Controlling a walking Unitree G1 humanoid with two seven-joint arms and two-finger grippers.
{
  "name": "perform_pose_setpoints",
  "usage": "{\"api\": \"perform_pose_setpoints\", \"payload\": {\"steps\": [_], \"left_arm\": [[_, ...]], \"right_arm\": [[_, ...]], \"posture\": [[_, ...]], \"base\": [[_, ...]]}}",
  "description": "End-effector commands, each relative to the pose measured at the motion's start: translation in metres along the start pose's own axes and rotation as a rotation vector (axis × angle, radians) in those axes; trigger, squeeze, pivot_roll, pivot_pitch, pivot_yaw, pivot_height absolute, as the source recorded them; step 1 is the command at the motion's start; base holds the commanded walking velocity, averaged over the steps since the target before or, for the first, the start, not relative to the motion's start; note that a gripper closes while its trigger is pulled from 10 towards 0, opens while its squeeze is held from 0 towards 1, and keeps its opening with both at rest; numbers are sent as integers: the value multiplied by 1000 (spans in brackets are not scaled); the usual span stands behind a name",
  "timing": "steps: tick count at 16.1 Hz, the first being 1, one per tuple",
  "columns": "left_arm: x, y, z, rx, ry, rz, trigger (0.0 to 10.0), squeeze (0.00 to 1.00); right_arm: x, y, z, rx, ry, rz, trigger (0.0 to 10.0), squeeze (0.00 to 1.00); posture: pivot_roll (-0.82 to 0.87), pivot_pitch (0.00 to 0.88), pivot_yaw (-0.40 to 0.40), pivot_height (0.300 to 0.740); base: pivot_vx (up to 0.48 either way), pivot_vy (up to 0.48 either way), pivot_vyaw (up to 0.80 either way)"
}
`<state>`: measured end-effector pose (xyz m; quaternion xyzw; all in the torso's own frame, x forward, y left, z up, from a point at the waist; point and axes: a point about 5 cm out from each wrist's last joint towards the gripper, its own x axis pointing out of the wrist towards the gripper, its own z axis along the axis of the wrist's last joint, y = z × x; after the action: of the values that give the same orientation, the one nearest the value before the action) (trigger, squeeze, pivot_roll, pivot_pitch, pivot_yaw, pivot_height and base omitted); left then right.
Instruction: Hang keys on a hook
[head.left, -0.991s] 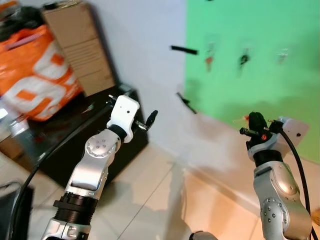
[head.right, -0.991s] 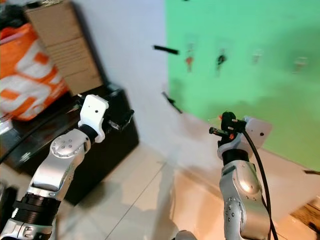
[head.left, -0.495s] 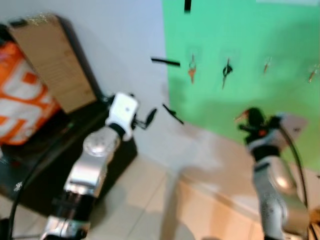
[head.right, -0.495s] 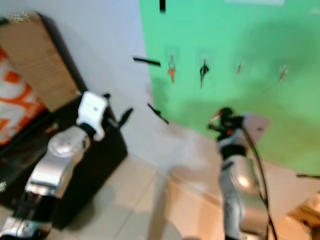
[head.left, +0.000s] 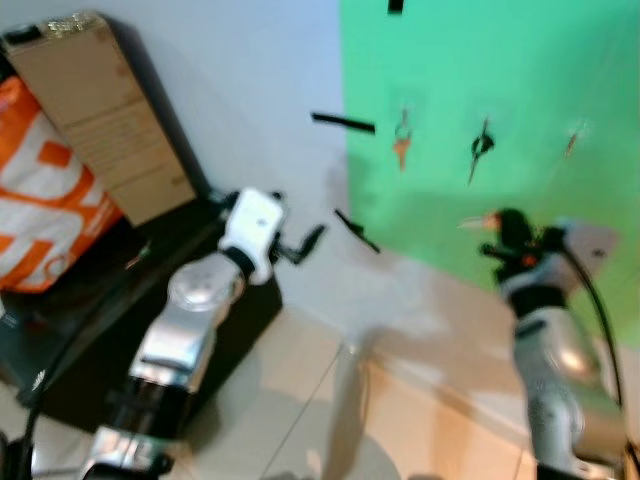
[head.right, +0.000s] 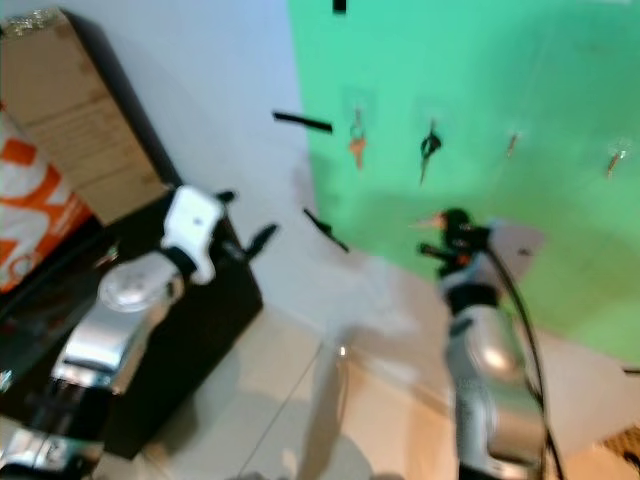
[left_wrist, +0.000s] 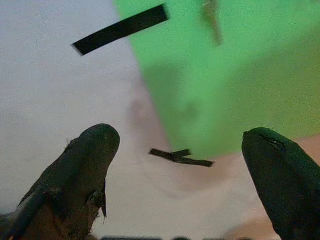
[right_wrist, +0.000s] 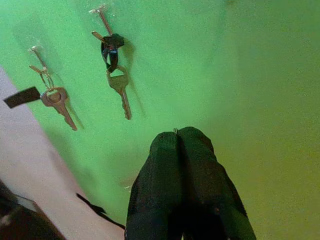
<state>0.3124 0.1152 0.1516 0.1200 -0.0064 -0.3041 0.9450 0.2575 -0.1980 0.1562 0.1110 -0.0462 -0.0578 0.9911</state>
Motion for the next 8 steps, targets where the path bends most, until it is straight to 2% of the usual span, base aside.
{"api": "perform_pose_setpoints", "payload": {"steps": [1,6,8], "left_arm": [[-3,5,1,9,-1,-5,10000,0],[-2,-3,6,-14,-31,-171,10000,0],[-4,-7,7,-11,-30,-236,10000,0]], "right_arm": [[3,7,4,21,-23,28,10000,0],[15,5,12,5,-43,48,10000,0],[22,-1,17,33,-54,24,10000,0]], "posture": [[-176,0,116,740],[-171,0,104,740],[-171,0,100,740]], "base": [[0,0,0],[0,0,0],[0,0,0]]}}
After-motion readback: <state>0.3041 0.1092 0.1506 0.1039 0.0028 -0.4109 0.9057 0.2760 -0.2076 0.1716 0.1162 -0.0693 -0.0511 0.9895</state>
